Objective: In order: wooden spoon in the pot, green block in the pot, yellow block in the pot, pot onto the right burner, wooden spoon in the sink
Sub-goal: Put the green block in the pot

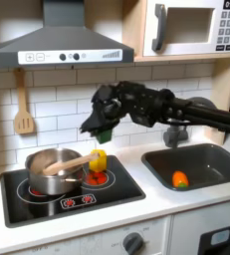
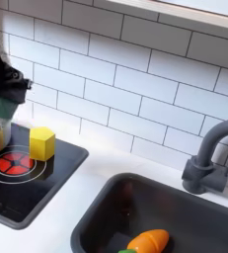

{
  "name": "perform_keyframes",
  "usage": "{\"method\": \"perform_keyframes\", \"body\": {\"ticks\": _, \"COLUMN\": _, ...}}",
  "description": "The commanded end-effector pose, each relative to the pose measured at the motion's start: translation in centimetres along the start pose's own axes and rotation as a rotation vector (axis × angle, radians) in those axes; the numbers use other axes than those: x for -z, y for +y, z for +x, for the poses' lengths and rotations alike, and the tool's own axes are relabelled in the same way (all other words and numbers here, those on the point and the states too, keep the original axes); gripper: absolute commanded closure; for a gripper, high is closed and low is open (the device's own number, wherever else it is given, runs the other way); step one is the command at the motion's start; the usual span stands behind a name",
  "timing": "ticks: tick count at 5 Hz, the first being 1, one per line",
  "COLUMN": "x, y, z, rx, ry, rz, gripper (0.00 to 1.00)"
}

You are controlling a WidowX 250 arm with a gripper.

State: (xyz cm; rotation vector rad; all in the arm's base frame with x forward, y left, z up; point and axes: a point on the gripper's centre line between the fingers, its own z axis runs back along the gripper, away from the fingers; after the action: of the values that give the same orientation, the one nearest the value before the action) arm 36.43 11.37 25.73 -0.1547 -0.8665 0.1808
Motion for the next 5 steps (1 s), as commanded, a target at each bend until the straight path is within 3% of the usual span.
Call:
{"method": "perform_keyframes", "body": {"ticks": 1, "x": 1.8, "y": 2.3, "z": 0.0, "rx": -0.065, "ry": 0.029, "rz": 0.041, "gripper": 1.00}}
{"method": "perform_keyframes", "body": {"ticks": 2, "x": 2.6, "y": 4.2, "z": 0.1, "rx": -0.115, "ry": 0.041, "rz": 0.072, "gripper": 1.00}}
{"method": "perform_keyframes", "body": {"ticks": 4, "x": 2.6, "y": 7.5, "z": 0.0, "rx": -0.197, "ry": 0.016, "rz": 0.177, "gripper": 1.00}}
{"method": "perform_keyframes", "body": {"ticks": 5, "x": 2.5, "y": 8.4, "z": 0.0, "rx": -0.205, "ry": 0.014, "rz": 0.285, "gripper": 1.00}}
